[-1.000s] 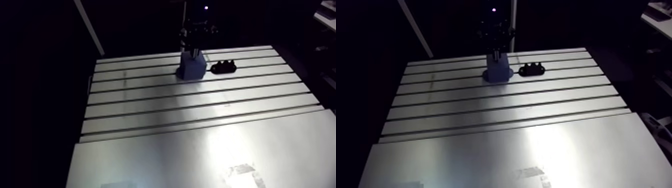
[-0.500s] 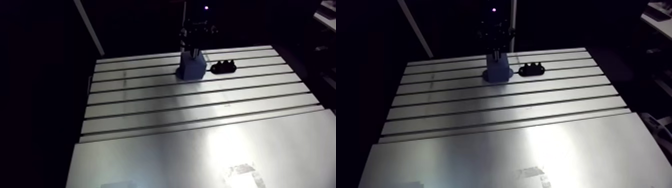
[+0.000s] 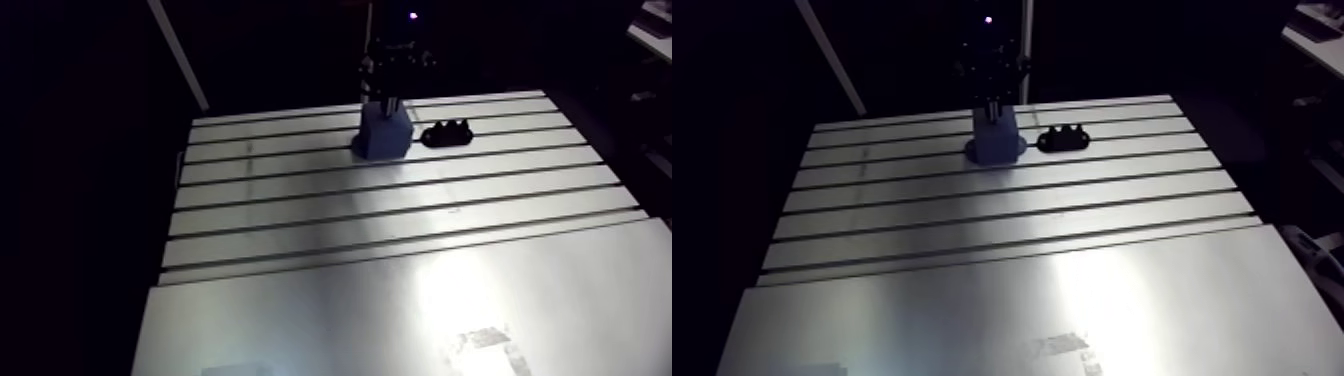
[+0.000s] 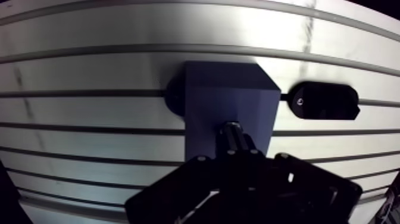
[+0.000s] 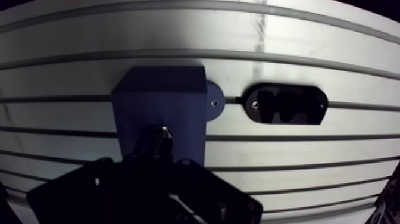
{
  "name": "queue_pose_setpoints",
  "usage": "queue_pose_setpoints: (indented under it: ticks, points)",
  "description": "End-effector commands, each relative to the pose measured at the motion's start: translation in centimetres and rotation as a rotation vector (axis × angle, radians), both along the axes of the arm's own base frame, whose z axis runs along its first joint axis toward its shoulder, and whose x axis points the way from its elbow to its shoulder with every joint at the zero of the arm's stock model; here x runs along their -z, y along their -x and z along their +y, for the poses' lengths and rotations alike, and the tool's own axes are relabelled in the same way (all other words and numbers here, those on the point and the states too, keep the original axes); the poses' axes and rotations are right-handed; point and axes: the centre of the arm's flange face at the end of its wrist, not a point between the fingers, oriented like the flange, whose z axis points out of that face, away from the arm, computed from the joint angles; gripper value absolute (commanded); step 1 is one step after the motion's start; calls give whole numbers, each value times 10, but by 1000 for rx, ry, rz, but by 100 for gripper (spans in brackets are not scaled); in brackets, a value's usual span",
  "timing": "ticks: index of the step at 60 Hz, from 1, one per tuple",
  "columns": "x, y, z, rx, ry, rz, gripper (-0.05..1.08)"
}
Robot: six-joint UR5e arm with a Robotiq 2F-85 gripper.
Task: Pick up the M10 bolt and insert it into the hex recess until seated.
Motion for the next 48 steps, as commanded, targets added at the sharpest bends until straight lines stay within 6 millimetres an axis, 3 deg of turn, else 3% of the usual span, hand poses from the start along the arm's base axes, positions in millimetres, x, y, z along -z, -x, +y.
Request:
queue_pose_setpoints:
  ticks: [1, 48]
  points:
    - [2, -1, 1, 1, 1, -4, 108]
    - [4, -1, 0, -2, 0, 6, 108]
